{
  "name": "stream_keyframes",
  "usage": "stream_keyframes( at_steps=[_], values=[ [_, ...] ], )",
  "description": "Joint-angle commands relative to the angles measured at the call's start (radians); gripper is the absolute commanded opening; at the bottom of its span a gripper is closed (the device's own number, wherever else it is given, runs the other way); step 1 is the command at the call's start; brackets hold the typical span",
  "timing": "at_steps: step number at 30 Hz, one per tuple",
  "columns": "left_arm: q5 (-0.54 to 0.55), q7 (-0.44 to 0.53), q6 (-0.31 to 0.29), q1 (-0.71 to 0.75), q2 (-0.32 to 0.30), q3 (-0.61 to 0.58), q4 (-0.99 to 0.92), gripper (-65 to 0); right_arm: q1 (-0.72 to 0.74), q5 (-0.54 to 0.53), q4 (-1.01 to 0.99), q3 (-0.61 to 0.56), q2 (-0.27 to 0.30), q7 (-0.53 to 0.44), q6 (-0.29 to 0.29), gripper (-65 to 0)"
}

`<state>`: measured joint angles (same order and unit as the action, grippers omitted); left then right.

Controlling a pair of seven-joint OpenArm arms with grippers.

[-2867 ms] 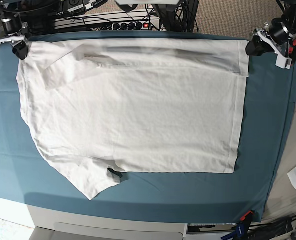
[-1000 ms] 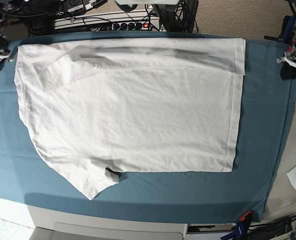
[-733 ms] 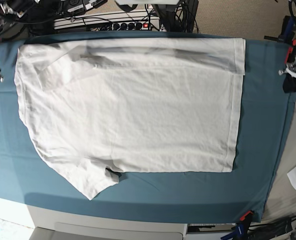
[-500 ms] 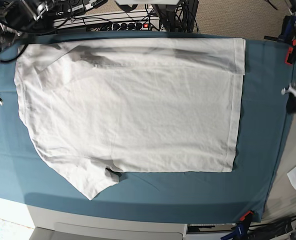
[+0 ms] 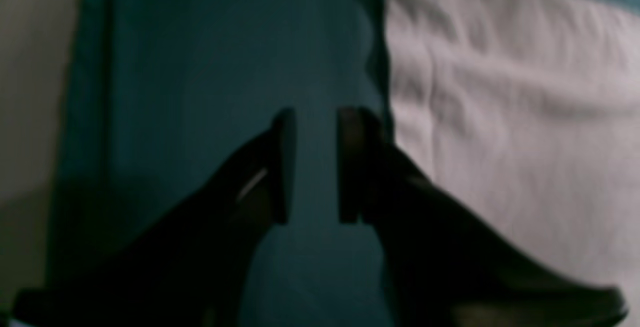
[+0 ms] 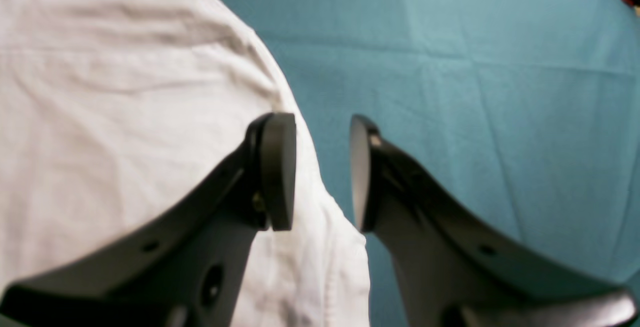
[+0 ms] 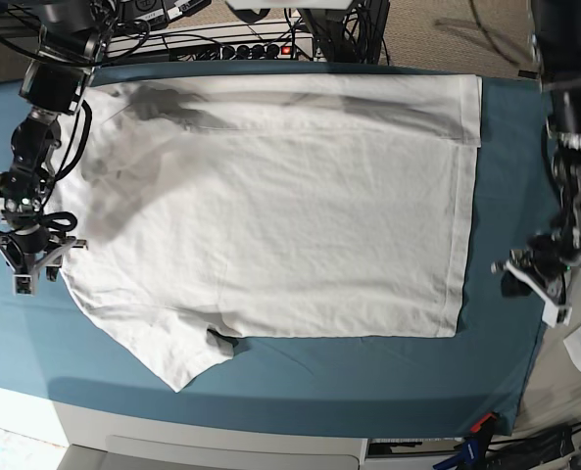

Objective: Fold the T-shirt properly
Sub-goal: 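Move both grippers over the shirt toward its hem corners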

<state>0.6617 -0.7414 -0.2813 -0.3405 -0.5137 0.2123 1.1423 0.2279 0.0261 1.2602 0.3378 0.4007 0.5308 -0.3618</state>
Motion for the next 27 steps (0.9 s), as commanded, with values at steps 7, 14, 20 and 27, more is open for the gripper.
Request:
stream_keyframes(
  at_steps=[7,14,20,27],
  values=[
    [0.080,0.019,-0.008,-0.188,0.017,0.006,-0.296,-49.4,0.126,-0.041,-0.165,0.003,0.023,-0.030,0.022,-46.2],
    [0.112,0.062,-0.012,-0.278,0.053,0.006,-0.538,-48.3,0.216,-0.124,-0.349,0.003,0.004,-0.008,0.010,-46.1],
    [0.116,0.062,-0.034,-0.323,0.108,0.006,-0.576,-44.7,0.224,-0.139,-0.366,0.003,-0.043,-0.008,-0.001,-46.1],
    [0.090,0.080,-0.033,-0.347,0.177,0.006,-0.576,-44.7,0.224,-0.138,-0.366,0.003,-0.076,-0.008,-0.003,-46.1]
  ],
)
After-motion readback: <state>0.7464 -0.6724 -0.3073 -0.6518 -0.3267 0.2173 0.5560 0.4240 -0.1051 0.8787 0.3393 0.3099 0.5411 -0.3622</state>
